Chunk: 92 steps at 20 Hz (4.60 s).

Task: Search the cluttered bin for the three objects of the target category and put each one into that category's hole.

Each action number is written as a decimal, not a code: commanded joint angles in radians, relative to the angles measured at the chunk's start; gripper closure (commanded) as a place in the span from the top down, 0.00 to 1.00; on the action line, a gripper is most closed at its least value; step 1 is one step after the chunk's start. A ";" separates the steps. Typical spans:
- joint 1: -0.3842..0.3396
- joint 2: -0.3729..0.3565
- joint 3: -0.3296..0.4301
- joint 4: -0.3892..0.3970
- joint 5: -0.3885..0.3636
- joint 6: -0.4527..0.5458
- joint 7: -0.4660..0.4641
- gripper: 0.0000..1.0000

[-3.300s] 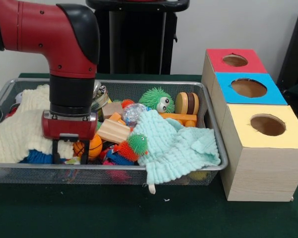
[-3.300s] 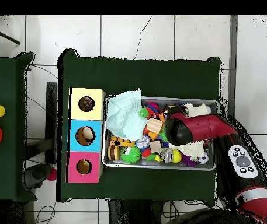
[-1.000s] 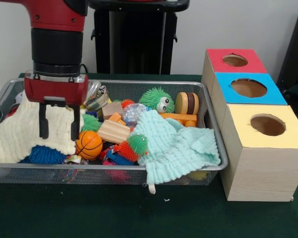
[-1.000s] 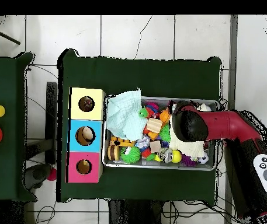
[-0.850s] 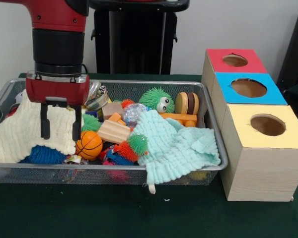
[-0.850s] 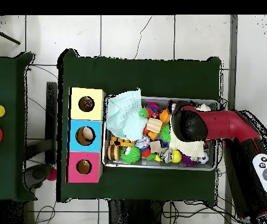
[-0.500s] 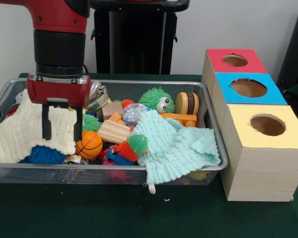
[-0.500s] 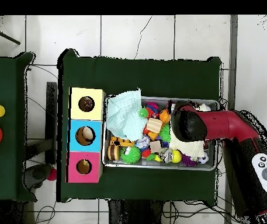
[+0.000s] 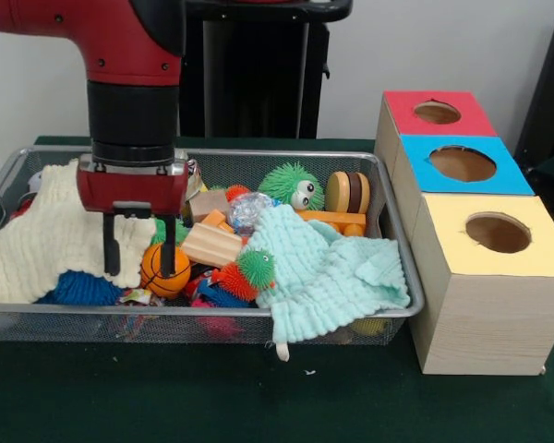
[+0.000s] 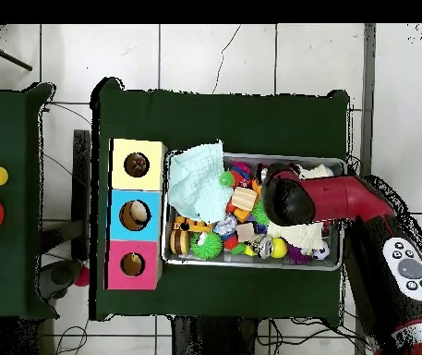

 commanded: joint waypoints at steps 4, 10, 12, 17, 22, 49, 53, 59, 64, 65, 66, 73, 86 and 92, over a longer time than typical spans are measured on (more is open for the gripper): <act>0.029 0.080 -0.025 0.002 -0.080 -0.064 -0.033 1.00; 0.023 0.096 -0.024 -0.007 -0.092 0.008 -0.104 1.00; 0.021 0.093 -0.021 -0.005 -0.092 0.015 -0.116 1.00; 0.014 0.088 -0.014 -0.009 -0.094 0.038 -0.153 1.00; 0.009 0.083 -0.009 -0.017 -0.099 0.077 -0.204 1.00; -0.066 0.088 0.023 -0.024 -0.131 0.070 -0.307 1.00; -0.093 0.099 0.038 -0.031 -0.131 0.069 -0.325 1.00; -0.067 0.142 0.022 -0.060 -0.151 0.014 -0.239 1.00; -0.048 0.136 0.017 -0.057 -0.140 0.024 -0.203 1.00; -0.046 0.135 0.017 -0.058 -0.137 0.029 -0.200 1.00; -0.047 0.132 0.018 -0.056 -0.134 0.030 -0.195 1.00; -0.072 0.121 0.038 -0.022 -0.061 0.041 -0.136 1.00; -0.092 0.143 0.055 -0.018 0.042 0.071 -0.123 1.00; -0.096 0.159 0.057 -0.009 0.046 0.023 -0.099 1.00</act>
